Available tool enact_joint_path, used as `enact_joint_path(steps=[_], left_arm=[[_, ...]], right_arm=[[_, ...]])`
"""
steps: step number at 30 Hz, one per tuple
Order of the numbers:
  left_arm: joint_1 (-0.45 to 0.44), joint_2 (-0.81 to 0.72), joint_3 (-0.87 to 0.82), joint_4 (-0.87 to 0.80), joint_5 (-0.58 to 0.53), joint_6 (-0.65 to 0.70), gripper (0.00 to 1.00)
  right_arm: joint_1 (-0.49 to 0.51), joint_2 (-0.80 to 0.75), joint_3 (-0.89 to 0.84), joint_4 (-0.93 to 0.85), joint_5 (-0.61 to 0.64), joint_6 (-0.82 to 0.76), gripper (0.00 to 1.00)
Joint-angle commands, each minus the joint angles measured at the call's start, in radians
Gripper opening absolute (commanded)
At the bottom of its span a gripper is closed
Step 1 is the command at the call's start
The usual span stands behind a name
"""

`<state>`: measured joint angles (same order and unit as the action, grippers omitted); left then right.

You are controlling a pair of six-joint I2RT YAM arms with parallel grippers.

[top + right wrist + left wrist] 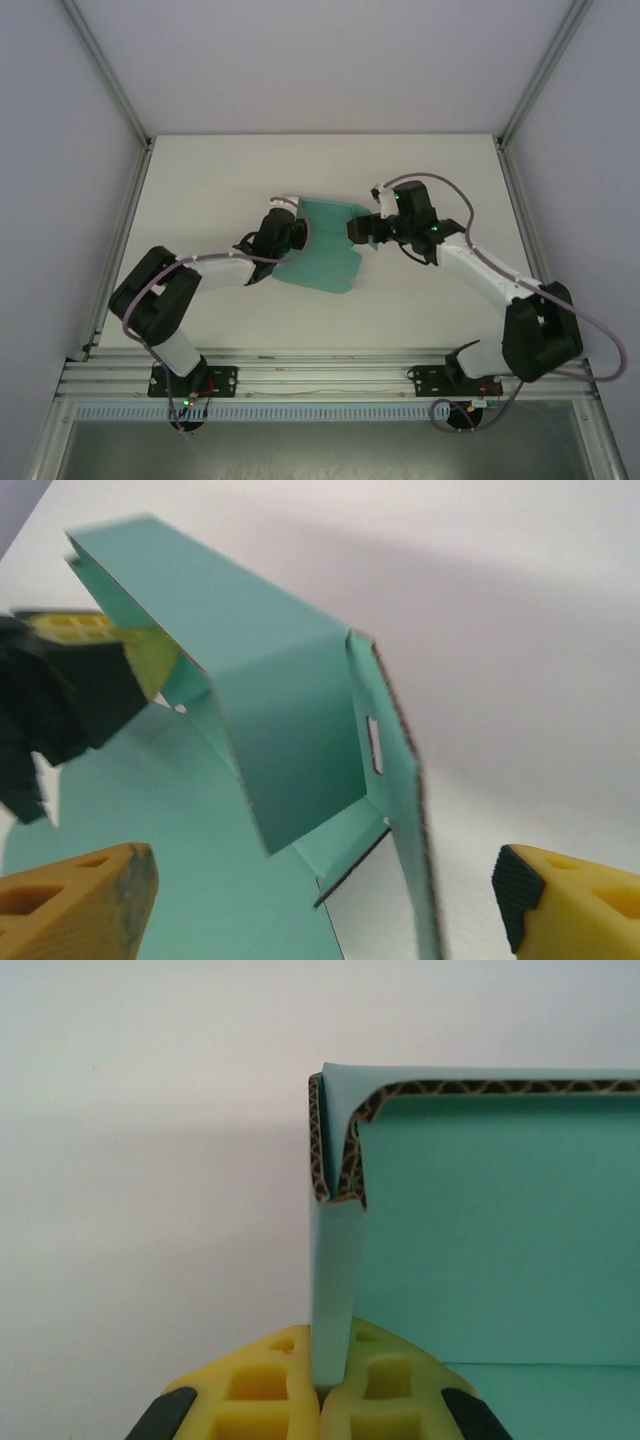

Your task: Assemble paper box

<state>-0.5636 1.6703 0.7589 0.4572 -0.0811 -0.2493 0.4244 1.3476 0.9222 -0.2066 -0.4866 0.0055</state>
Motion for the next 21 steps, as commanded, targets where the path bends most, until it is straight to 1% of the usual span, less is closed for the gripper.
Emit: enact_joint_path(steps=[1,4,8,12,14,16,21], left_arm=[[-0.02,0.046,-0.028,0.179,-0.073,0.048,0.0],[-0.031,0.086,-0.045,0.245,-0.083,0.066,0.0],[-0.063,0.126,-0.074,0.347,-0.125,0.113,0.0],[-0.066,0.17,-0.089,0.413,-0.106,0.105,0.0],[-0.068,0.191,-0.09,0.429,-0.106,0.101,0.0],[-0.067,0.202,-0.093,0.444,-0.105,0.094,0.0],[-0.068,0.215,-0.109,0.474,-0.082,0.084,0.0]], right_arm=[[-0.016,-0.075,-0.014,0.063,0.102,0.05,0.92],[-0.016,-0.038,0.034,0.051,0.166,0.046,0.93],[-0.014,0.123,0.167,0.008,0.173,0.035,0.92],[-0.001,0.278,0.296,-0.022,0.148,0.002,0.92],[0.015,0.327,0.335,-0.044,0.145,-0.022,0.91],[0.031,0.36,0.352,-0.063,0.144,-0.046,0.91],[0.041,0.403,0.33,-0.061,0.118,-0.059,0.91]])
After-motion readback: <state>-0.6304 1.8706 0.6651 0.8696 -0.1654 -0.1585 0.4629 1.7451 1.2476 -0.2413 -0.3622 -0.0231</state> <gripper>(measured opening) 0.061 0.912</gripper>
